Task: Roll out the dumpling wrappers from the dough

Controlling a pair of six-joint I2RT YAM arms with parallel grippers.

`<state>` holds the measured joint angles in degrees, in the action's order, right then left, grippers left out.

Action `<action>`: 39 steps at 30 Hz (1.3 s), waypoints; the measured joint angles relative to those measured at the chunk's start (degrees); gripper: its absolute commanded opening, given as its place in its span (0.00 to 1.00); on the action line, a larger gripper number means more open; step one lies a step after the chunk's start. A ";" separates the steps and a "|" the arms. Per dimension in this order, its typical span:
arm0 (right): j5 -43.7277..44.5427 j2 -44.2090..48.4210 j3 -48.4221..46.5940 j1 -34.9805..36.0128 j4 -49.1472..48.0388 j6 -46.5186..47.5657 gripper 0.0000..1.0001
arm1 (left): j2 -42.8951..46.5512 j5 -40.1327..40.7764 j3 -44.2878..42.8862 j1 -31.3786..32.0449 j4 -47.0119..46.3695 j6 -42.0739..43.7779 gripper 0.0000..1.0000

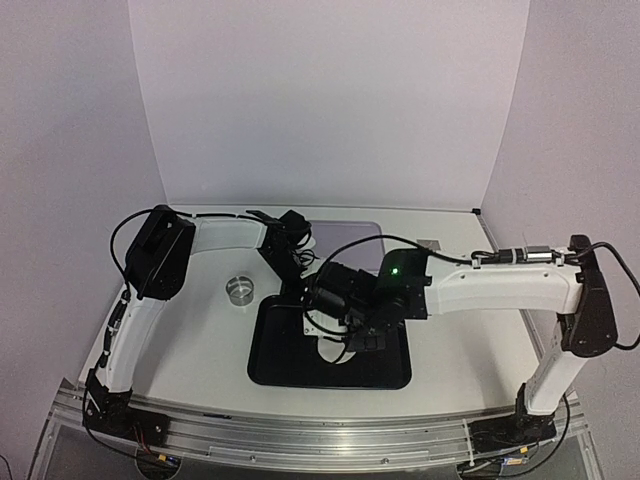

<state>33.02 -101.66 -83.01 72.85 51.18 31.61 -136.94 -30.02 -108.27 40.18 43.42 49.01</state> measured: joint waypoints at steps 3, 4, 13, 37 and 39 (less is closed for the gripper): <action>-0.90 -0.05 -0.66 -3.28 -2.23 5.01 0.00 | 0.00 -0.01 0.00 0.00 0.00 0.00 0.00; -1.54 -0.27 -0.61 -3.89 -2.85 6.29 0.00 | 0.00 -0.01 0.00 0.00 0.00 0.00 0.00; -4.04 -1.52 6.95 -3.83 -11.53 7.57 0.00 | 0.00 0.02 0.00 0.00 0.00 0.00 0.00; 3.08 -2.95 10.25 -0.05 -16.54 -3.57 0.00 | 0.00 0.10 0.00 -0.33 0.00 -0.24 0.00; 4.08 -2.42 11.11 1.73 -15.98 -5.43 0.00 | 0.00 0.10 0.00 -0.33 0.00 -0.24 0.00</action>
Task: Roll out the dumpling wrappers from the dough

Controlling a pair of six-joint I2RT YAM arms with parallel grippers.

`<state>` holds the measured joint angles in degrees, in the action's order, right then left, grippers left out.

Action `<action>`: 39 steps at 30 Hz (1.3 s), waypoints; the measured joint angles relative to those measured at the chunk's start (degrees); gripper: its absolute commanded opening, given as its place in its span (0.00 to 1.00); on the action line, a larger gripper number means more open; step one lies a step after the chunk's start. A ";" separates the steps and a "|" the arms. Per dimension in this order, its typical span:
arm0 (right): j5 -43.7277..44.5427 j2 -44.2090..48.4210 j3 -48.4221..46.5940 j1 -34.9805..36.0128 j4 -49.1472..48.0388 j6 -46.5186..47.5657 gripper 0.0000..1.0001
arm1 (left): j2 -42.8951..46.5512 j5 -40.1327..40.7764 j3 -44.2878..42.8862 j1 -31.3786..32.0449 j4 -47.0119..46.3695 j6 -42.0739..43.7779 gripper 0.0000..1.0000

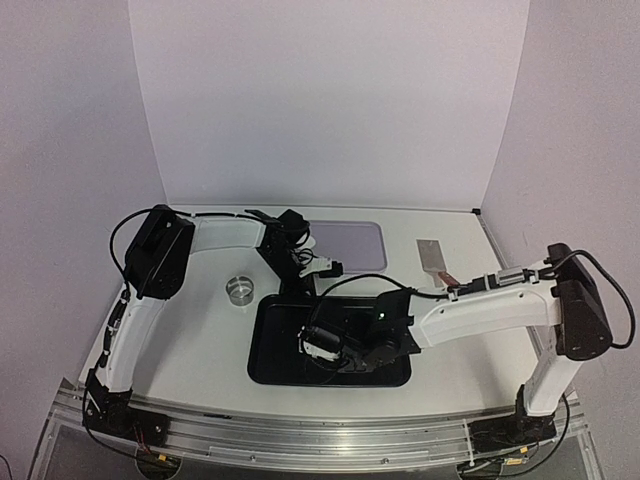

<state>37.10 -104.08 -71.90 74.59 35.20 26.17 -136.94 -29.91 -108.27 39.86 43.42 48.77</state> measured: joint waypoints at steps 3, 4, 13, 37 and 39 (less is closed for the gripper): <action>0.91 1.00 0.90 2.71 1.74 -3.06 0.00 | 0.00 0.01 -0.01 0.00 0.00 0.00 0.00; 0.90 1.27 1.12 3.09 2.22 -3.62 0.00 | 0.00 0.01 0.00 0.00 0.00 0.00 0.00; -1.95 -0.87 -2.15 -4.52 0.27 -1.48 0.00 | 0.00 0.08 0.00 0.00 -0.07 -0.04 0.00; -2.32 -1.91 -4.24 -6.31 2.01 -5.66 0.00 | 0.06 -0.01 0.31 0.00 -0.57 -0.65 0.00; -3.03 -3.49 -6.86 -7.65 3.21 -5.23 0.00 | 0.07 0.10 0.31 -0.10 -0.63 -0.78 0.00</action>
<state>34.07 -107.57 -78.76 66.94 38.41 20.94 -136.88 -29.81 -107.96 39.76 42.79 48.00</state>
